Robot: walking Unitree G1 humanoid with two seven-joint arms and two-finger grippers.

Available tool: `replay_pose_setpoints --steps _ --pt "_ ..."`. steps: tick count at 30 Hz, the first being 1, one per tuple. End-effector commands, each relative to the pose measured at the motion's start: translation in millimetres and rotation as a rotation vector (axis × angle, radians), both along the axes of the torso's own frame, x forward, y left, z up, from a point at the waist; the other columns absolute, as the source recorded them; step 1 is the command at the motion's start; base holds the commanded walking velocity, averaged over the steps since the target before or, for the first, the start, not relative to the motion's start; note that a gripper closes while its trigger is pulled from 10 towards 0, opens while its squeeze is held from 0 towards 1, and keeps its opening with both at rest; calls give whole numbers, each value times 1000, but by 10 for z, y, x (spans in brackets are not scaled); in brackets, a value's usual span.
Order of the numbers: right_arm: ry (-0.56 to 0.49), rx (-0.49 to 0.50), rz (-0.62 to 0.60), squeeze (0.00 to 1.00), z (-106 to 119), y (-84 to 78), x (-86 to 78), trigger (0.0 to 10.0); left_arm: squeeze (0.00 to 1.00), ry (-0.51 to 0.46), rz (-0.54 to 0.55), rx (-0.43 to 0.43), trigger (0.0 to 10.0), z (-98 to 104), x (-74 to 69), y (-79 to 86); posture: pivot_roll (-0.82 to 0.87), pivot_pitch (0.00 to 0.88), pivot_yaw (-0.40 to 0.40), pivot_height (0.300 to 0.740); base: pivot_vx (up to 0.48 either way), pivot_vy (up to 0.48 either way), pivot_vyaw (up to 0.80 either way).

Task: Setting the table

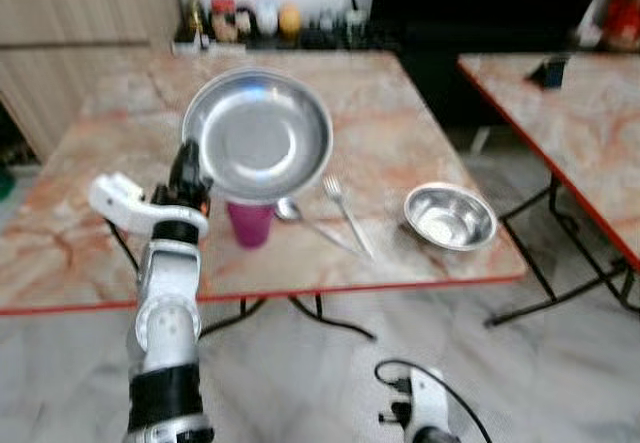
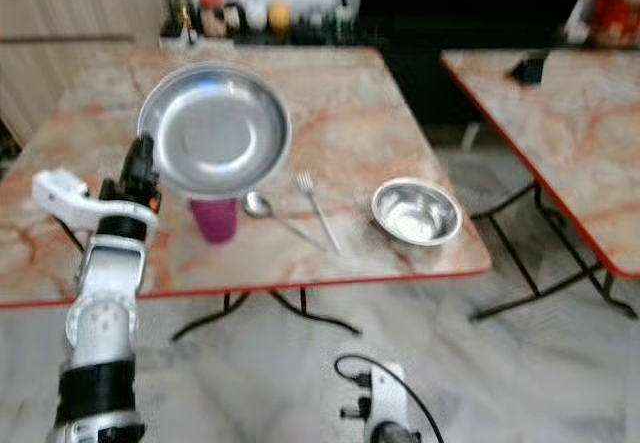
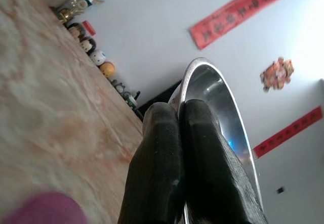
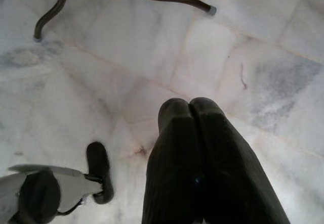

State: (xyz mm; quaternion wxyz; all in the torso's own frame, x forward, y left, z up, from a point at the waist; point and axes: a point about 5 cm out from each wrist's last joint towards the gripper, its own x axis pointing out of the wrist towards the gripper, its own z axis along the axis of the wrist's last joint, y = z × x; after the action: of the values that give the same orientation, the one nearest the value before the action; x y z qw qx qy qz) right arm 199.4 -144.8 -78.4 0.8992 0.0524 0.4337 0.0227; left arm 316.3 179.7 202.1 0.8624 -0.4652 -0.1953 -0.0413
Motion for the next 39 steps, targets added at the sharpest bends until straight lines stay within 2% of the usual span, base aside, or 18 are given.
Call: replay_pose_setpoints --steps 1,10,14,17,28,39 --pt "10 -21 -18 0 -17 -100 -36 10000 0 -32 -23 1 10000 88 1 -84 13 38 -8 740 0 -472 0" --pt "4 -34 -3 0 -21 -106 -50 10000 0 -10 -38 24 10000 63 15 -144 11 30 -4 740 0 -472 0" --pt "-9 -49 -1 0 -15 -125 -45 10000 0 -5 -34 34 10000 64 19 -147 12 42 -2 740 0 -469 502" --pt "5 -30 -9 0 -27 -128 -65 10000 0 -4 -35 36 10000 62 17 -153 12 48 -1 740 0 -471 542" --pt "7 -27 -23 0 -31 -137 -74 10000 0 4 -33 45 10000 48 17 -157 9 55 -2 740 0 -469 0" --pt "8 -29 -21 0 -30 -147 -74 10000 0 45 -25 136 10000 -59 -29 -81 8 57 -3 740 0 -469 0"
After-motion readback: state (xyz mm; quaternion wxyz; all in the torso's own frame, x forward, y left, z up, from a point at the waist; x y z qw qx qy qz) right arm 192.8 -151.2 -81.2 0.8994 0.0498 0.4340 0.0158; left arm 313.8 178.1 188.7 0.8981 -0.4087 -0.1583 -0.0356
